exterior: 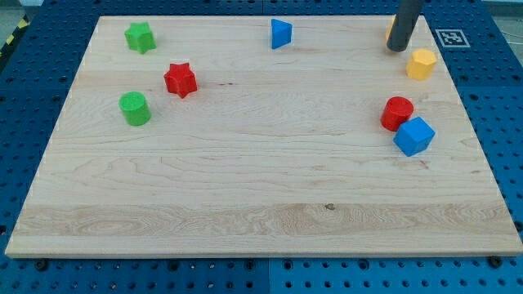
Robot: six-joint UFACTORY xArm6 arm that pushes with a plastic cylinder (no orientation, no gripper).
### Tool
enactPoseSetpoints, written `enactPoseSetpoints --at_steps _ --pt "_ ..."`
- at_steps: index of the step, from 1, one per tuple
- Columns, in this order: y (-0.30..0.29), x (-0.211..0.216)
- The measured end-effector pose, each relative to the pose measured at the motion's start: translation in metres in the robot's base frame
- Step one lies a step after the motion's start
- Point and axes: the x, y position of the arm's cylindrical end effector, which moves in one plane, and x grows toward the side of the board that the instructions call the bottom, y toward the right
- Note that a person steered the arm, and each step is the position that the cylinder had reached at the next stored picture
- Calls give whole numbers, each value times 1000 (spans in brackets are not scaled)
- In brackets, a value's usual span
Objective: Move yellow hexagon slightly down
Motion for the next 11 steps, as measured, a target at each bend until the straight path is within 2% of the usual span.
enactPoseSetpoints --at_steps 4,5,11 --pt "38 5" --pt "21 7" --pt "42 68"
